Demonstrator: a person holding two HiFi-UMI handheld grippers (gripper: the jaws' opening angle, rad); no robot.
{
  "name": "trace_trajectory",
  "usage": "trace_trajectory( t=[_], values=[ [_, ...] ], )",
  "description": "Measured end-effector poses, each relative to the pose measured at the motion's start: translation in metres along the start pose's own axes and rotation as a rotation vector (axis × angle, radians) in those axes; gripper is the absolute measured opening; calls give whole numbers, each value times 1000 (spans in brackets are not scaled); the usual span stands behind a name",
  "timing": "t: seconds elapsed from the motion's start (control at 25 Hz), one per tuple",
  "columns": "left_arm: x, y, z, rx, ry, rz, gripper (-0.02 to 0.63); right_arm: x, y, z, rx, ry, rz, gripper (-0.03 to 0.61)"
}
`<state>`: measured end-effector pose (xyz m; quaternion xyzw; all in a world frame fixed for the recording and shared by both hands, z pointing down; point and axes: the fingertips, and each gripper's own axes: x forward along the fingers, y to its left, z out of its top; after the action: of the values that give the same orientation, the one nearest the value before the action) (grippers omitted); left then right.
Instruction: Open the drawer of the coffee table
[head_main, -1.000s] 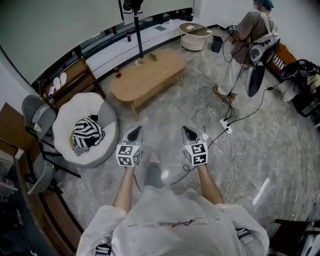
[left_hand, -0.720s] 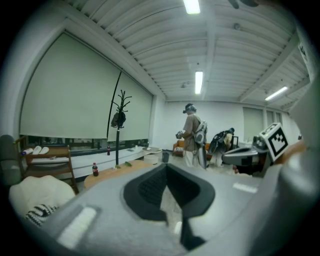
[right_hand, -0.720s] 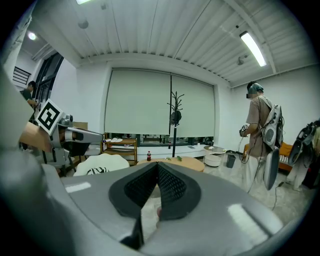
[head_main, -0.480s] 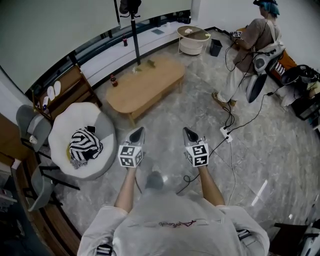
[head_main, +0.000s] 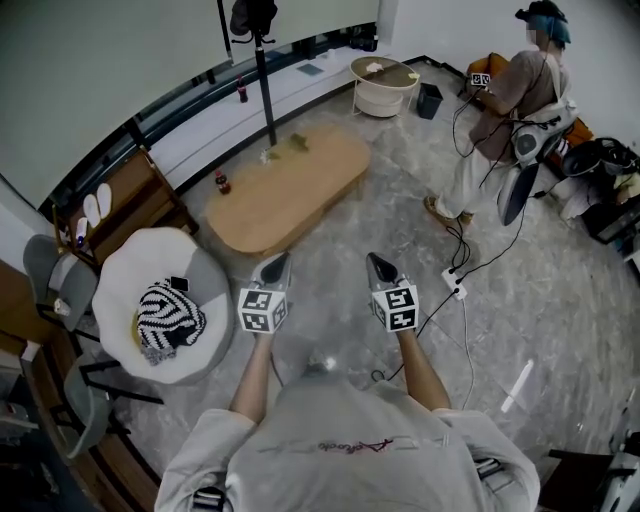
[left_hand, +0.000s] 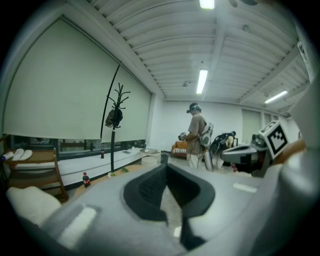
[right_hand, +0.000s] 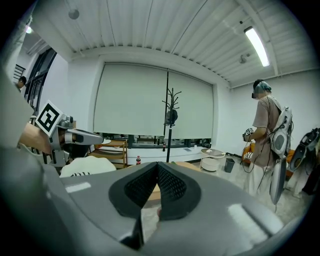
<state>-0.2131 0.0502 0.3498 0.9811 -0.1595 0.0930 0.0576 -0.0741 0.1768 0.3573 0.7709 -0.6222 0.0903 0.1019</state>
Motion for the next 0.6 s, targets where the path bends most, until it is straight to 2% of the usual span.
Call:
trace_trajectory(
  t=[0.32, 0.6],
  values=[
    [67, 64, 29, 7, -14, -18, 0, 86, -25, 31, -5, -7, -15, 5],
    [101, 105, 36, 12, -17, -19, 0, 138, -34, 42, -9, -13, -18, 5]
  ],
)
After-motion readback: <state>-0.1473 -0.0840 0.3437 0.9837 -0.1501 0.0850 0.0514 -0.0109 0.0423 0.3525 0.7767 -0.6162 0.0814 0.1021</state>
